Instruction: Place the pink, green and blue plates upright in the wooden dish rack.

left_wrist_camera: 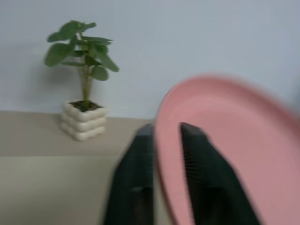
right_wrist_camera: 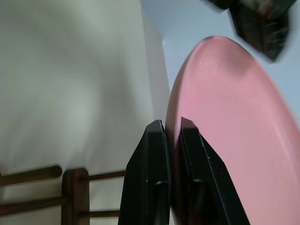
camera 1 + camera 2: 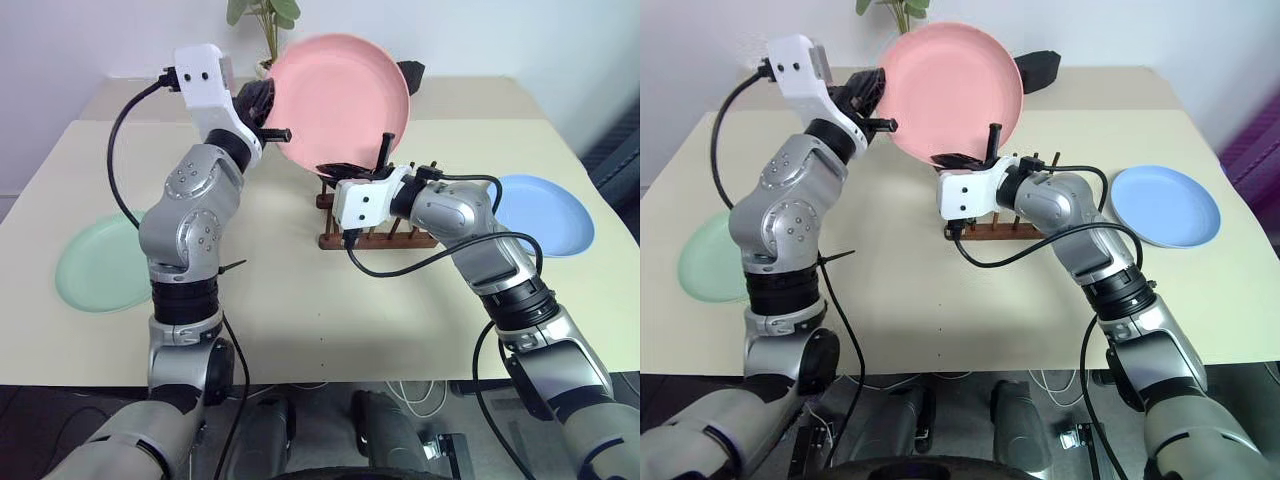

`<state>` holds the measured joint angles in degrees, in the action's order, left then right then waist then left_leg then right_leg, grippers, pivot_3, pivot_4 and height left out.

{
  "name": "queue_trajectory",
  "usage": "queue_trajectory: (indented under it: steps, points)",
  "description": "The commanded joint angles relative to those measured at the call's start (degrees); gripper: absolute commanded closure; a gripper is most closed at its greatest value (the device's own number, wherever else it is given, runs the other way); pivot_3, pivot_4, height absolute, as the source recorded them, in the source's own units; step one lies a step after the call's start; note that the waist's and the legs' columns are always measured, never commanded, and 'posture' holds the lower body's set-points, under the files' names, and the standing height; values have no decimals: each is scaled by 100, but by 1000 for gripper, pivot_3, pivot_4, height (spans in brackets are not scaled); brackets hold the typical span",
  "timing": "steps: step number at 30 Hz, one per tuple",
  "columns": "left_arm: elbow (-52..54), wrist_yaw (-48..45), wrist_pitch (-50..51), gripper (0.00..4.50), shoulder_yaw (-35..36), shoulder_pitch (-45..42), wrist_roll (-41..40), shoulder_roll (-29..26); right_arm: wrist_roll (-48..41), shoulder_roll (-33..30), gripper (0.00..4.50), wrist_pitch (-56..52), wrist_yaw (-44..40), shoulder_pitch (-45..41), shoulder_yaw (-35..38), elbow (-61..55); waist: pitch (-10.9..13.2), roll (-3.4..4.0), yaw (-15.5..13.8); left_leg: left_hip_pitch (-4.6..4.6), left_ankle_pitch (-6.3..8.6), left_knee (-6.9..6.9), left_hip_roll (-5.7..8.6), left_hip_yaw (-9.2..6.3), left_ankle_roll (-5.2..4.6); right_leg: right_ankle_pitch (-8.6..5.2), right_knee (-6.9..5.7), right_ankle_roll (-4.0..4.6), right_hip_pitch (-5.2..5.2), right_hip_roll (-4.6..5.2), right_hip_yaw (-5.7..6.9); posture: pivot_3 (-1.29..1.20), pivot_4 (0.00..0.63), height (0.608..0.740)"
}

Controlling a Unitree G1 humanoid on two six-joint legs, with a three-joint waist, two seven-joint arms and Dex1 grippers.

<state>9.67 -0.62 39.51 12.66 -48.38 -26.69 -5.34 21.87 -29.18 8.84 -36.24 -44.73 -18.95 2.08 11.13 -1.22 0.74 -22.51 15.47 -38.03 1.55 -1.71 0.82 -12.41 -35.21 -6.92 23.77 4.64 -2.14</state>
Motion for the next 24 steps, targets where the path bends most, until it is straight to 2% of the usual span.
queue_trajectory:
  steps: [1, 3, 4, 7, 9, 12, 17, 24]
  points:
    - [103, 220, -367, 1526, 586, -287, -336, 43, 82, -165, 4500, 125, 256, -111, 320, 66, 0, 0, 12, 0, 0, 0, 0, 0, 0, 0, 0, 0, 0, 0, 0, 0, 150, 733]
    - [6, 288, -497, 388, 776, -301, -382, -4, 92, -306, 4500, 189, 361, -114, 423, 166, 0, 0, 17, 0, 0, 1, 0, 2, 0, 0, 0, 0, 2, -1, 0, 0, 150, 733]
    - [-16, 305, -533, 35, 824, -299, -407, -21, 88, -354, 4500, 212, 393, -111, 460, 193, 0, 0, 13, 1, 0, 1, 0, 2, 0, 0, 0, 0, 2, -2, 0, 0, 150, 733]
    - [34, -69, -584, 35, 762, -138, -416, -316, -273, -624, 4500, 150, 464, 28, 1000, 221, 0, 0, 6, 0, 0, 2, 1, 3, 0, 0, 1, 0, 1, -2, 0, 0, 150, 733]
    - [65, -433, -538, 35, 584, 66, -330, -651, -811, -735, 4500, 15, 339, 177, 1461, 109, 0, 0, -6, -1, 0, 2, 2, 2, 0, 0, 5, 0, -2, -2, 0, 0, 150, 733]
    - [123, -1120, -529, 35, 287, 487, -288, -1201, -2180, -814, 4500, -680, -333, 529, 2132, -497, 0, 0, -1, -1, 1, 4, 1, 1, -1, -1, 9, 0, -8, -2, 1, 0, 150, 733]
    - [304, -2634, -1004, 35, -369, 1418, -81, -2076, -4722, -854, 4500, -2667, -991, 1252, 3190, -1597, 0, 2, 26, 1, 2, 5, -15, 0, -3, -1, 7, 1, -6, -3, 0, 0, 150, 733]
    - [504, -3956, -1436, 35, -693, 2234, -178, -2658, -7088, -680, 4500, -4550, -367, 1514, 4229, -1988, 2, 4, 3, 6, 1, 2, -28, 3, -5, -8, 8, 35, -7, 0, -5, 0, 150, 733]
